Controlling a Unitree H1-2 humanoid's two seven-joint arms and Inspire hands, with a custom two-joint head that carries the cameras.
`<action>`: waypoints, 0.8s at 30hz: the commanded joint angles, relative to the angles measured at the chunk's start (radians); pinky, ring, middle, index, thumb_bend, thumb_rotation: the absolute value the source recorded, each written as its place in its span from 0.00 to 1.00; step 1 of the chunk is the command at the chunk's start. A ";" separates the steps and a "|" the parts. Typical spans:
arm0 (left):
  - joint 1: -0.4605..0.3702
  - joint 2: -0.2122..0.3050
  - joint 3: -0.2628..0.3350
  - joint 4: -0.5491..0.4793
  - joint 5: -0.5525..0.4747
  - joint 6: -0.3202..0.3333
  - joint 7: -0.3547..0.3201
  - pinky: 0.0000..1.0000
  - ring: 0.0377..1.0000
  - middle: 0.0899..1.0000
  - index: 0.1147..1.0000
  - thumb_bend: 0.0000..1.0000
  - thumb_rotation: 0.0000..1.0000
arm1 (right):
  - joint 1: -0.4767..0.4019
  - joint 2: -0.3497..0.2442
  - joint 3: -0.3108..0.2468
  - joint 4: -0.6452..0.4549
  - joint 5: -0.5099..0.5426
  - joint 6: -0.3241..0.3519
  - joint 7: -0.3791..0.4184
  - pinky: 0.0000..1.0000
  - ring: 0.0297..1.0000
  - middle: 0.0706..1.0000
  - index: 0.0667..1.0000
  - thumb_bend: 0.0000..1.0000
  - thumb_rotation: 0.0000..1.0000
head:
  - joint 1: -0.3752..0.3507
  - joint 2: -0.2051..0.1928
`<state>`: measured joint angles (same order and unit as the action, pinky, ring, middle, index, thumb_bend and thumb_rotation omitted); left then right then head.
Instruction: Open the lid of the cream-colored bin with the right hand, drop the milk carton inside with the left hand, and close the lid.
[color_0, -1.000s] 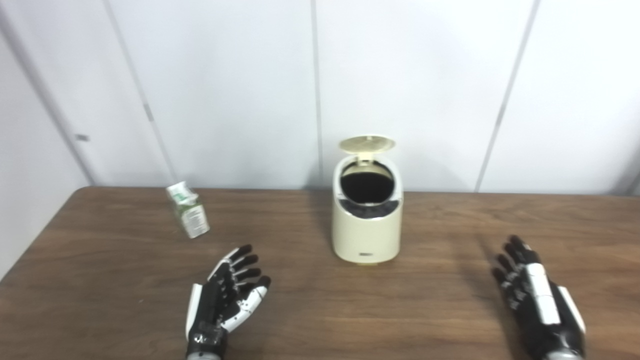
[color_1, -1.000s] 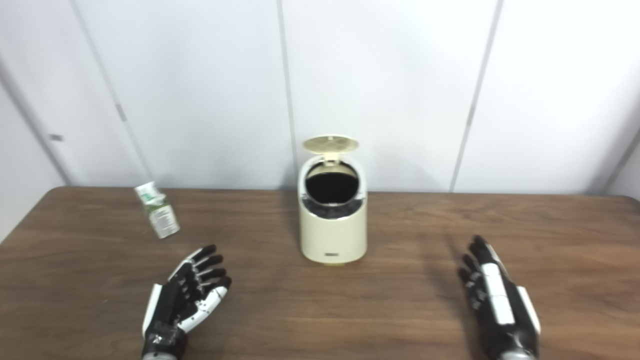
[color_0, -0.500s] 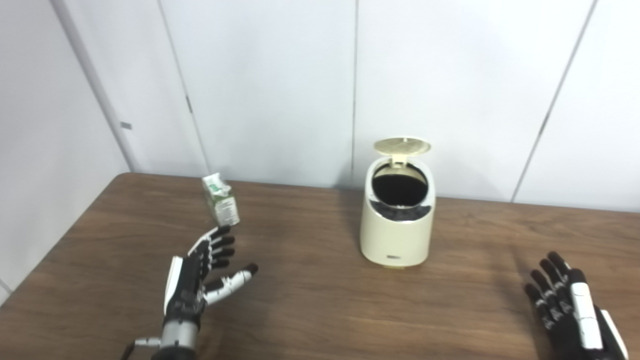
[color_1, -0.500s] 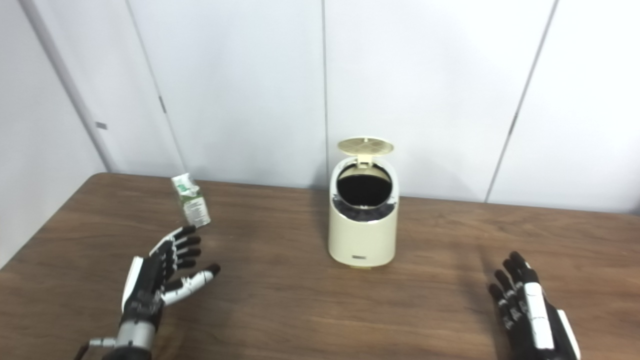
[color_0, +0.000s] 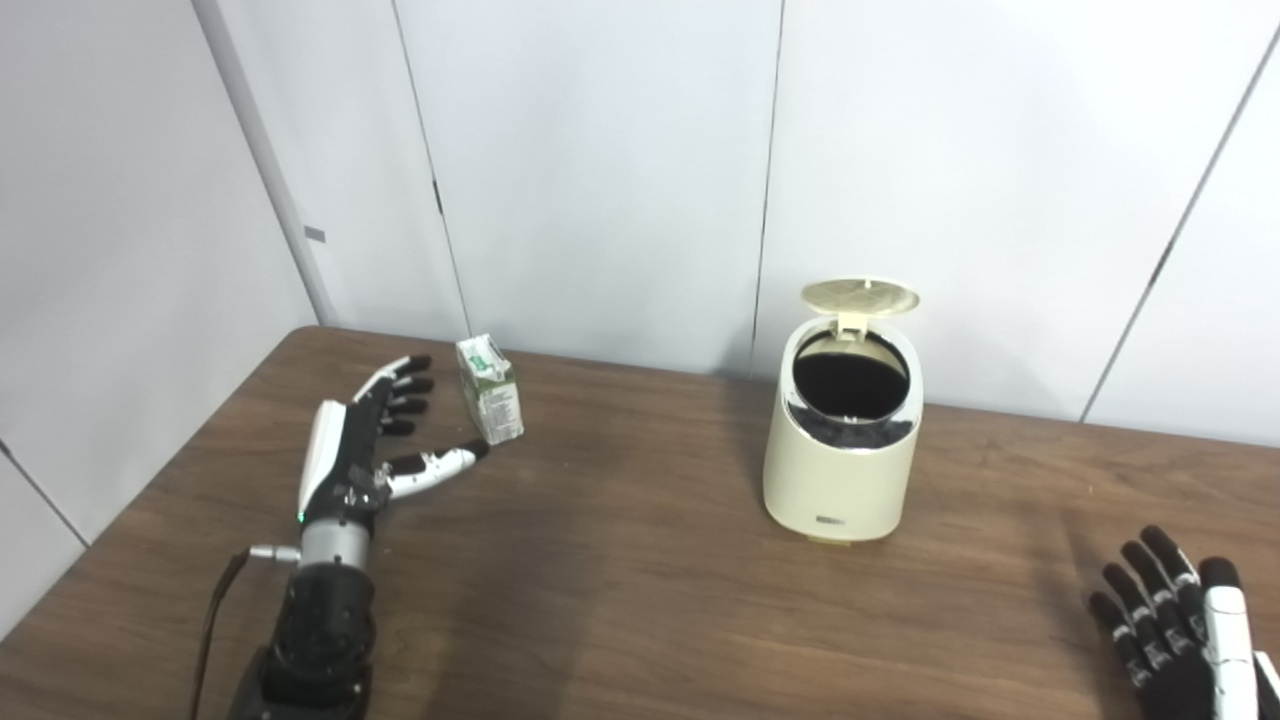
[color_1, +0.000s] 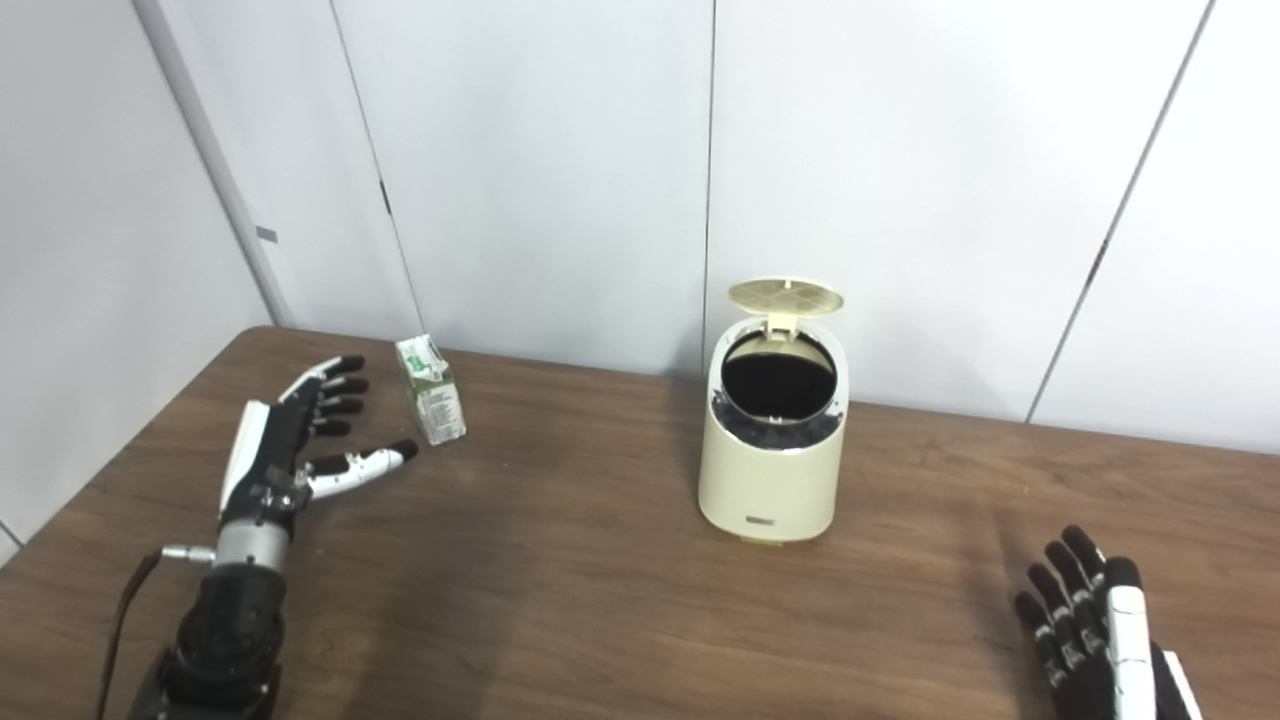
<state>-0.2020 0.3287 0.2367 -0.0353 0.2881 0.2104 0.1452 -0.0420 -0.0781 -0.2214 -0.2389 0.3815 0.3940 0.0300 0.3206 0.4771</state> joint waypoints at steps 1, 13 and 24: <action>-0.066 0.041 -0.007 0.017 0.013 -0.006 -0.001 0.77 0.83 0.86 0.89 0.81 0.09 | -0.017 0.001 0.006 -0.044 0.012 -0.003 0.002 0.95 0.96 0.96 0.91 0.45 0.76 | 0.001 0.001; -0.214 0.100 -0.084 0.223 0.001 0.031 -0.065 0.89 0.99 1.00 1.00 0.90 0.13 | -0.017 0.012 0.007 -0.059 0.049 0.004 0.006 0.96 0.97 0.98 0.94 0.42 0.75 | 0.000 0.014; -0.302 0.124 -0.127 0.402 -0.011 -0.007 -0.074 0.86 0.98 1.00 1.00 0.96 0.16 | -0.011 0.013 0.022 -0.076 0.034 0.003 0.000 0.91 0.96 0.96 0.94 0.41 0.74 | -0.007 0.016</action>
<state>-0.4442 0.4132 0.1086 0.3690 0.2727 0.2441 0.0621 -0.0360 -0.0617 -0.2038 -0.2728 0.4138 0.4127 0.0254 0.3129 0.4924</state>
